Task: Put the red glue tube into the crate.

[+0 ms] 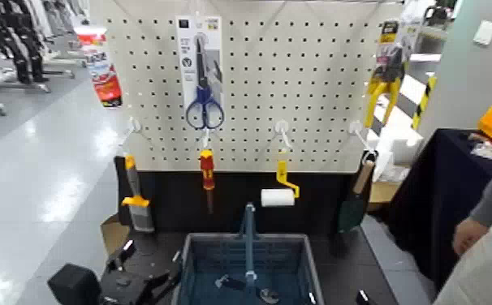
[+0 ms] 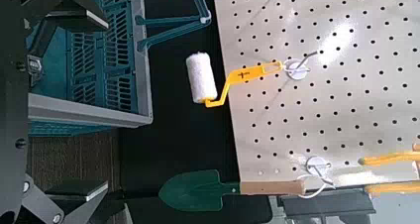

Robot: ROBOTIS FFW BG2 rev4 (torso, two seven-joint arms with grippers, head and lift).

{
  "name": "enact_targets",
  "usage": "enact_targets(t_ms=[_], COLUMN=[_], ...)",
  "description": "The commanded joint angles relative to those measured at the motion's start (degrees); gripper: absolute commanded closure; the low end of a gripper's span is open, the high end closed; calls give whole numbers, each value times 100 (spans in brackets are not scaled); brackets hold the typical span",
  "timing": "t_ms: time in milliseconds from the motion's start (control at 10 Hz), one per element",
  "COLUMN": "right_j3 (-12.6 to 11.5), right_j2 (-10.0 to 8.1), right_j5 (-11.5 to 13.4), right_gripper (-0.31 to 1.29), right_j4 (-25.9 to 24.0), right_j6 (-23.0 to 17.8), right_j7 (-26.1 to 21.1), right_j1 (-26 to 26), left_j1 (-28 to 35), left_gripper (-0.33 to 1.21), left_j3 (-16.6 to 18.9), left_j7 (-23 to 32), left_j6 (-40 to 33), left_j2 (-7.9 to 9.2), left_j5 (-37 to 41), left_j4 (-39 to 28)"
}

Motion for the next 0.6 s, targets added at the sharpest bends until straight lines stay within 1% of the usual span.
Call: enact_targets(t_ms=[100, 200, 400, 600], right_j3=[6, 6, 15, 15], right_j2=[9, 9, 0, 0], right_j5=[-11, -20, -29, -38], right_gripper=[18, 18, 18, 18], right_j4=[19, 19, 27, 19], right_j6=[6, 6, 6, 6], right_j7=[1, 1, 1, 1], right_j1=[-13, -13, -22, -31], left_j1=[-275, -389, -627, -917], left_gripper=[18, 18, 18, 18], left_j3=[316, 439, 738, 1010], left_j7=[-257, -371, -555, -854], left_j6=[524, 700, 946, 1262], left_j2=[44, 97, 141, 264], left_j5=[-21, -12, -3, 67], left_j4=[-232, -302, -434, -548])
